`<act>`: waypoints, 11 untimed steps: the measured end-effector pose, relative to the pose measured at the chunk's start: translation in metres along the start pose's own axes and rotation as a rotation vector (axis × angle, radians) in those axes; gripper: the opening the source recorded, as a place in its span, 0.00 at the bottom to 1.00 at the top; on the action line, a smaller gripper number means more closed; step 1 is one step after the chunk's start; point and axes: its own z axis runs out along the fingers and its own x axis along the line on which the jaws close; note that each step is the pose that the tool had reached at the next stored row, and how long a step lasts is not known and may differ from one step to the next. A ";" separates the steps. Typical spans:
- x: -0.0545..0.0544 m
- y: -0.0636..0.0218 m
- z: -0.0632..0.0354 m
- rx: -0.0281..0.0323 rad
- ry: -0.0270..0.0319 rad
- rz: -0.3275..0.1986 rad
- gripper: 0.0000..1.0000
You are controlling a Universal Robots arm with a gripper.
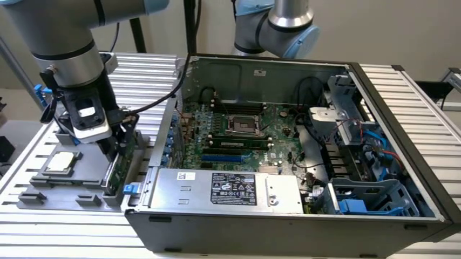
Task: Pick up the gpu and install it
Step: 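Pick up the gpu and move the gpu toward the slot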
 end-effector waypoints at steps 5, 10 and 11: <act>0.000 0.0002 0.0077 -0.0070 0.0006 0.000 0.41; -0.001 0.0004 0.0102 -0.0187 0.0014 0.000 0.41; -0.001 0.0004 0.0106 -0.0201 0.0015 0.000 0.41</act>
